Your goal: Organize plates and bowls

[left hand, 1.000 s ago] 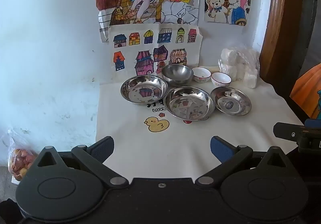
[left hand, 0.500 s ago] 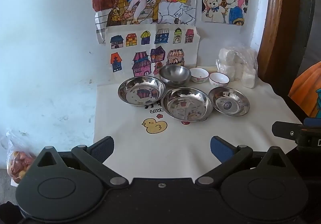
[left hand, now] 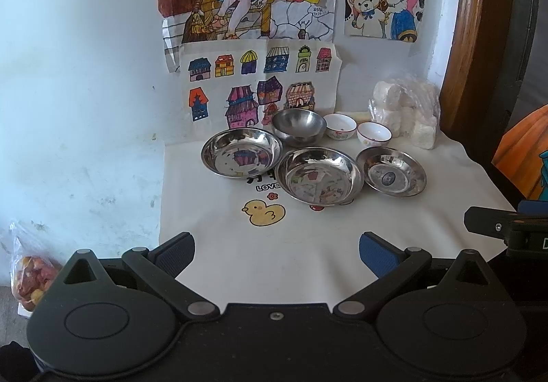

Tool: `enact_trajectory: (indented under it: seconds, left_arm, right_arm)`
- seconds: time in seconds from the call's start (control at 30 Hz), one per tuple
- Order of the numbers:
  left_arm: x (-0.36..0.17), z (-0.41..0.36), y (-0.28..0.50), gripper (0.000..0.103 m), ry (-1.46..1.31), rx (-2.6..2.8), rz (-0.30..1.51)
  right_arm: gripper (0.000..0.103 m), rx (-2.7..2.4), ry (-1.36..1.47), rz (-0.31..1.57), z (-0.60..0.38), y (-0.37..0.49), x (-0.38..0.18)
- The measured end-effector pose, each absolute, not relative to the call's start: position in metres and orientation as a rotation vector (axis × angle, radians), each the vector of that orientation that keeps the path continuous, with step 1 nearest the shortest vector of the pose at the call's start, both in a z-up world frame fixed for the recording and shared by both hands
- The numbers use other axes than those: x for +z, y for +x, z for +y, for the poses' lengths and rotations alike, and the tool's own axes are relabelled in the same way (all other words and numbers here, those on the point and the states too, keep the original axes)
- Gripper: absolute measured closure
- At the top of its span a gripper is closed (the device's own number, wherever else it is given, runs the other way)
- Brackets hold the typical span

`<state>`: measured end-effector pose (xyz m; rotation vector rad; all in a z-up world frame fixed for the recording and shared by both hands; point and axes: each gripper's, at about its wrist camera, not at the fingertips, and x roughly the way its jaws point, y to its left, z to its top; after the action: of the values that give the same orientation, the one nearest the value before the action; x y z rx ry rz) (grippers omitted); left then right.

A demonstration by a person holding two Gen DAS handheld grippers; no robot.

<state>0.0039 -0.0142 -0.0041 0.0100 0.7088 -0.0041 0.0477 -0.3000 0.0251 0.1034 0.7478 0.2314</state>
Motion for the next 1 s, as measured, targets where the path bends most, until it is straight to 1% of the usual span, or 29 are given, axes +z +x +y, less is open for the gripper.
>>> enact_trajectory:
  seconds: [1.0]
  left_arm:
    - [-0.0059, -0.0176, 0.0006, 0.001, 0.009, -0.009, 0.707]
  right_arm:
    - [0.0, 0.221, 0.113, 0.747, -0.3083, 0.0388, 0.022]
